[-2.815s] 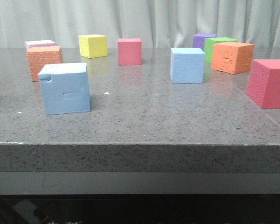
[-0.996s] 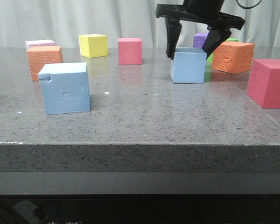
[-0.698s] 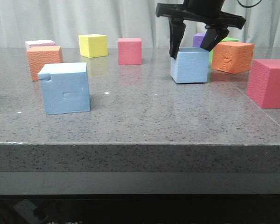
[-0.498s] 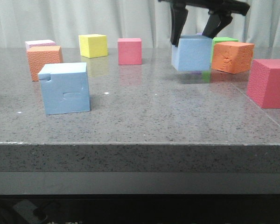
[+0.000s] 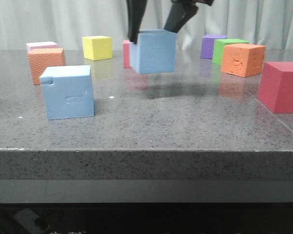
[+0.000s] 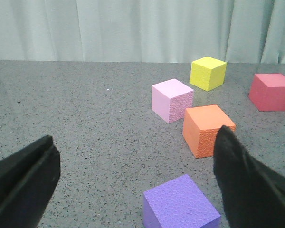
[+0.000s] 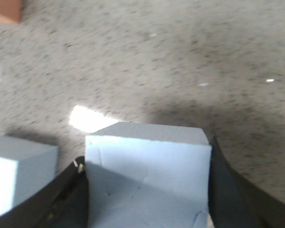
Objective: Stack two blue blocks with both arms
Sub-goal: 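Lift the light-blue cube with the right gripper and carry it nearer, then set the light-blue cube down, open the right gripper and withdraw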
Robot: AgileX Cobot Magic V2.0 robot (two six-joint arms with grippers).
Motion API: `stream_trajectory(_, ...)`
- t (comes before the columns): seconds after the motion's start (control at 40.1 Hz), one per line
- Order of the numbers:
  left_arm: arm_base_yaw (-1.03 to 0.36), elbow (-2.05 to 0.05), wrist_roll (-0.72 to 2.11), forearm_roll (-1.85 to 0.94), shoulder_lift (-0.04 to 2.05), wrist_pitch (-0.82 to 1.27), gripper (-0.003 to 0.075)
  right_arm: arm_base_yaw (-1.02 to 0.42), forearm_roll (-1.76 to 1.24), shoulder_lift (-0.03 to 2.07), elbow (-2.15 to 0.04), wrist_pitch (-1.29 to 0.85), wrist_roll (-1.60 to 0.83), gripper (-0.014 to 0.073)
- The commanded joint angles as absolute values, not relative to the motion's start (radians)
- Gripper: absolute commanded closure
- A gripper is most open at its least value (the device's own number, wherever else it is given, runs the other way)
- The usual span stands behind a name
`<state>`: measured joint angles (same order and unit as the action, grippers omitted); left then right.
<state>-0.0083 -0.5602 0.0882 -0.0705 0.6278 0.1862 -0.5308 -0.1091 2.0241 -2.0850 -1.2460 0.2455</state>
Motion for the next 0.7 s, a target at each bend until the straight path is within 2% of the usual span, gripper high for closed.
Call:
stream_trajectory(0.0, -0.014, -0.595, 0.080, -0.076, 0.632, 0.100, 0.0082, -0.548, -0.111, 1.954, -2.101, -1.290, 0.236, 0.0275)
stream_trajectory(0.573, -0.014, -0.595, 0.080, -0.076, 0.632, 0.100, 0.0082, -0.549, -0.103, 1.992, -2.039, -1.251, 0.245, 0.0273)
stream_trajectory(0.673, -0.014, -0.595, 0.080, -0.076, 0.632, 0.100, 0.0082, -0.549, -0.102, 1.992, -2.039, -1.250, 0.248, 0.0244)
